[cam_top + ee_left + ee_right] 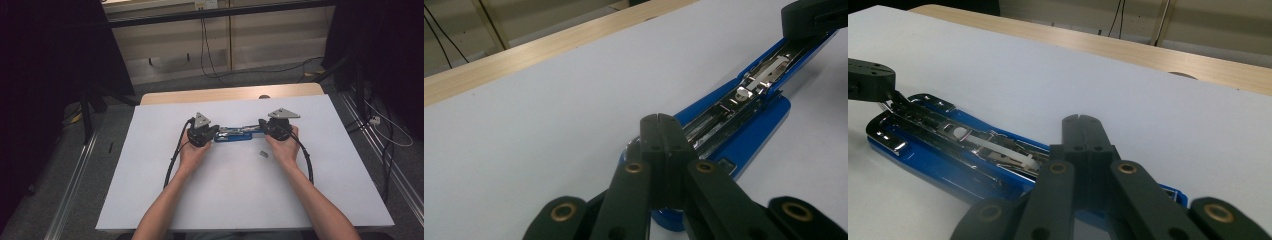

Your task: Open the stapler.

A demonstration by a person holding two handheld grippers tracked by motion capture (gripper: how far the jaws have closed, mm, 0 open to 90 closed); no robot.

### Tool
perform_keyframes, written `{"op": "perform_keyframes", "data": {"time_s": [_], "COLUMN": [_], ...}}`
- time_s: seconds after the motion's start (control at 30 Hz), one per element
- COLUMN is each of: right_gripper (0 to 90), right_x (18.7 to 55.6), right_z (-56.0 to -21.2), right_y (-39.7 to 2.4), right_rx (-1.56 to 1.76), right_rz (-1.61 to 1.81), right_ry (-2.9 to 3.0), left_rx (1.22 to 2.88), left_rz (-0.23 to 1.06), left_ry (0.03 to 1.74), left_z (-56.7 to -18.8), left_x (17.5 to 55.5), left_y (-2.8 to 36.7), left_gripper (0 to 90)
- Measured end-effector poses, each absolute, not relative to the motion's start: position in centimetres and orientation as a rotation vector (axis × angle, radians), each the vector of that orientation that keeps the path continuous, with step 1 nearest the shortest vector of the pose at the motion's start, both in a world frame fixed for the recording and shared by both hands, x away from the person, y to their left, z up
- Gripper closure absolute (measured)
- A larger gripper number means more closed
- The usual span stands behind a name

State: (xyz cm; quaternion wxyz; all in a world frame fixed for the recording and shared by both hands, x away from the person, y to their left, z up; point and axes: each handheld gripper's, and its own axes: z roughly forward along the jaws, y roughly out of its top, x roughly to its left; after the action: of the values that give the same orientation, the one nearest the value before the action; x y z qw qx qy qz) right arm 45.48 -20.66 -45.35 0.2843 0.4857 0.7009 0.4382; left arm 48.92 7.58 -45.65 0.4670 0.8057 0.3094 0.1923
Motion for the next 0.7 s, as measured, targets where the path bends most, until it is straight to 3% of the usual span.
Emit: {"op": "perform_keyframes", "data": {"time_s": [0.7], "right_gripper": [90.0], "right_x": [45.70], "right_z": [-45.34], "right_y": [-20.96], "right_rx": [1.303], "right_rz": [1.180], "right_ry": [1.881], "left_rx": [1.948], "left_rz": [0.472], "left_ry": [0.762], "left_z": [-45.22], "left_x": [48.84], "left_y": [7.37], "left_gripper": [90.0]}}
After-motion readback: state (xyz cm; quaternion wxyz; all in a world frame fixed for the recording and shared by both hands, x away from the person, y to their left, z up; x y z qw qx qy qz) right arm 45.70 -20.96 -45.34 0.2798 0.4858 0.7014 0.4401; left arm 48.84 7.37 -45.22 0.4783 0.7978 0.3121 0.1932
